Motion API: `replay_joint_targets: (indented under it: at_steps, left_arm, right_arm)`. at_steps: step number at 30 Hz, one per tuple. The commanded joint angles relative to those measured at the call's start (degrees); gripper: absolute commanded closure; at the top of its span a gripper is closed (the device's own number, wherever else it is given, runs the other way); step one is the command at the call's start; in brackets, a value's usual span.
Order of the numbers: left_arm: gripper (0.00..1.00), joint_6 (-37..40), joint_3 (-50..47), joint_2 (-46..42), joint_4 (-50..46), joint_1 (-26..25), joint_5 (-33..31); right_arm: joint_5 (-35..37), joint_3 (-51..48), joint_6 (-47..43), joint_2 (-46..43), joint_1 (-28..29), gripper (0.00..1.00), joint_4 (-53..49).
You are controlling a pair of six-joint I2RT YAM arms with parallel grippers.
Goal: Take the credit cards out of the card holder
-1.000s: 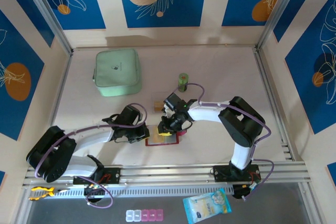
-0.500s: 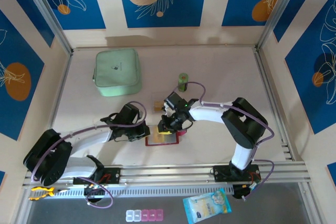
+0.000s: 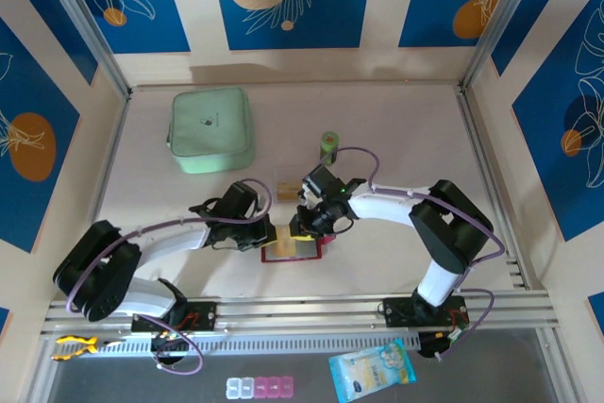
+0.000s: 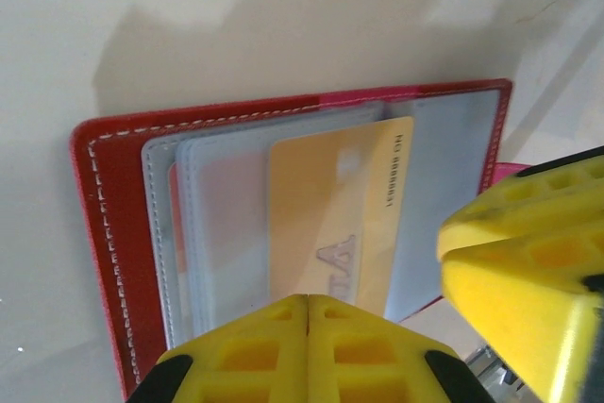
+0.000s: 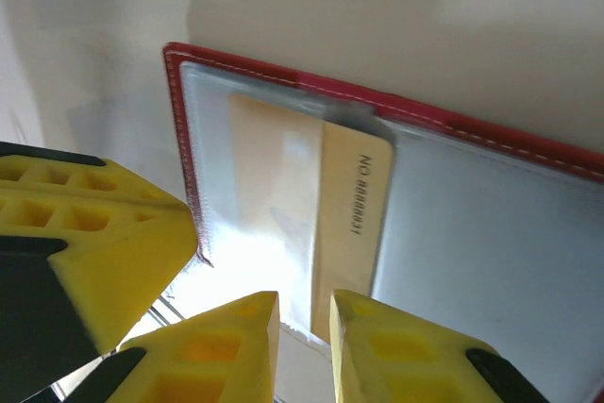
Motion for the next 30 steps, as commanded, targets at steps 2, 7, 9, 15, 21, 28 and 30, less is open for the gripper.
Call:
replay_joint_targets:
  at_steps: [2, 7, 9, 15, 21, 28, 30]
  left_arm:
    - [0.96, 0.6, 1.2, 1.5, 0.2, -0.5, 0.7]
    - [0.97, 0.9, 0.4, 1.9, -0.7, -0.5, -0.4]
    - [0.97, 0.9, 0.1, 2.0, -0.9, -0.5, -0.7]
    - [0.97, 1.1, -0.3, 2.0, -2.2, -0.5, -1.7]
    - [0.97, 1.5, -0.1, 2.7, -3.0, -0.5, -2.1]
    - [0.97, 1.7, -0.1, 3.1, -3.7, -0.5, -2.2]
    - [0.97, 1.8, -0.1, 3.0, -3.8, -0.5, -2.2]
  right_arm:
    - [-1.0, -1.0, 1.1, -0.2, -0.2, 0.74, 0.3]
    - [-1.7, -1.3, 1.5, 1.0, -0.1, 0.74, 1.2]
    - [-2.0, -1.5, 1.6, 1.1, -0.1, 0.74, 1.5]
    - [-2.9, -1.5, 1.8, 2.3, -0.1, 0.74, 2.6]
    - [-2.3, -1.8, 1.8, 2.8, -0.1, 0.74, 2.7]
    - [-2.4, -2.4, 2.1, 3.5, -0.1, 0.74, 3.4]
    - [-2.7, -2.4, 2.2, 3.8, -0.1, 0.74, 3.7]
